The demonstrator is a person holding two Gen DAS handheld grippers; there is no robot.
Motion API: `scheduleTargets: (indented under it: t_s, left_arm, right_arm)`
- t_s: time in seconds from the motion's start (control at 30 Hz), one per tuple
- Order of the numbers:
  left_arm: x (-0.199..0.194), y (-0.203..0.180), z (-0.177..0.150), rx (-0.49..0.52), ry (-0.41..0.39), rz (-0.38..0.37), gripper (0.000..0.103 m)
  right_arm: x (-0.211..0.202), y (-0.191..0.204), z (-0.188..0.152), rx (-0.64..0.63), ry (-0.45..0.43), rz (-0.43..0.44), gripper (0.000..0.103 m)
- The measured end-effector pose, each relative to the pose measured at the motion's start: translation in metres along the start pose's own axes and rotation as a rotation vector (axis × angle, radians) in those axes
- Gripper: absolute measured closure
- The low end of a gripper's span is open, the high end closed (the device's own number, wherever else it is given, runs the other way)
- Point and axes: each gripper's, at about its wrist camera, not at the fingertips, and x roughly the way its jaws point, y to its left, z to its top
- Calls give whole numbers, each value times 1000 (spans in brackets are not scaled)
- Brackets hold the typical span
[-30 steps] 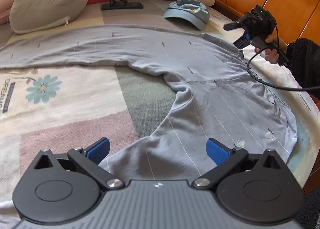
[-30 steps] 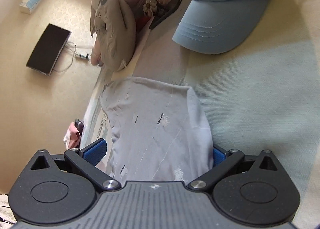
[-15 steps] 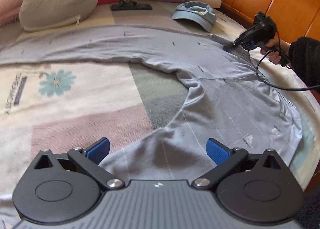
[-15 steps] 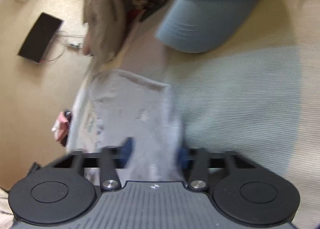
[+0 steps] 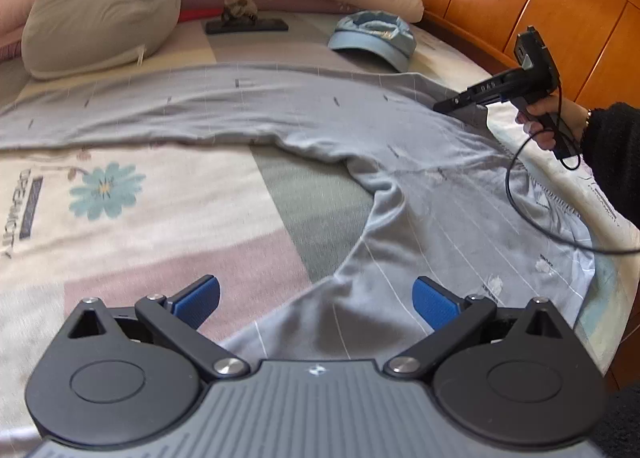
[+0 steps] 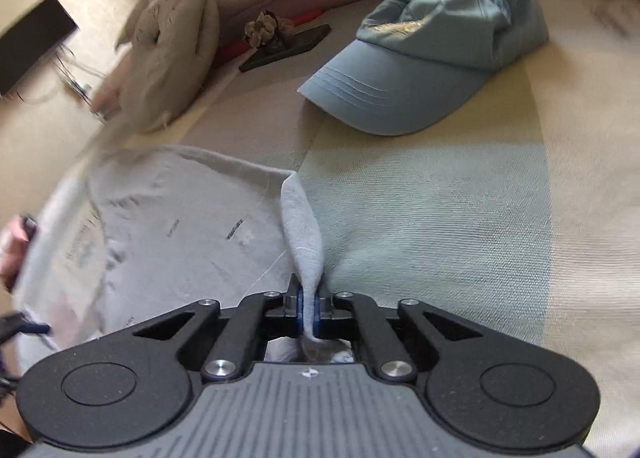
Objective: Fold clothes
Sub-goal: 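Grasp the shirt hem edge with the right gripper and lift it, then grasp the grey shirt edge with the left gripper while the right gripper holds the hem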
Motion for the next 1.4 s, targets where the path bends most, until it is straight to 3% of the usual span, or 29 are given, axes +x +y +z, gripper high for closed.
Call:
scheduleTargets:
  t_s: [0.17,0.43,0.7,0.83,0.93,1.2,1.33,1.4]
  left_arm:
    - [0,2,10,60,-17,-8,2]
    - [55,3,81,297,-82,41,2]
    - [124,-13,126,350,-128,173,2]
    - [142,-22,124,479,-147,308,2]
    - [152,-24,117,581,-162,366,2]
    - [154,-36,101,811,-228,428,1]
    - [157,-40,101,843,-234,433,1]
    - [158,-41,103,832,-229,433,1]
  right_arm:
    - [-5,29,-6,-73,-5,-46,96]
    - [-12,49,-12,-125,-18,-103,96]
    - [-24,73,-13,-194,-73,-152,96]
    - [-31,88,-20,-238,-92,-154,96]
    - [-37,101,-26,-272,-93,-140,96]
    - [-50,130,-43,-355,-84,-109,96]
    - [-54,143,-54,-408,-66,-108,96]
    - [-51,149,-59,-456,-54,-160,96]
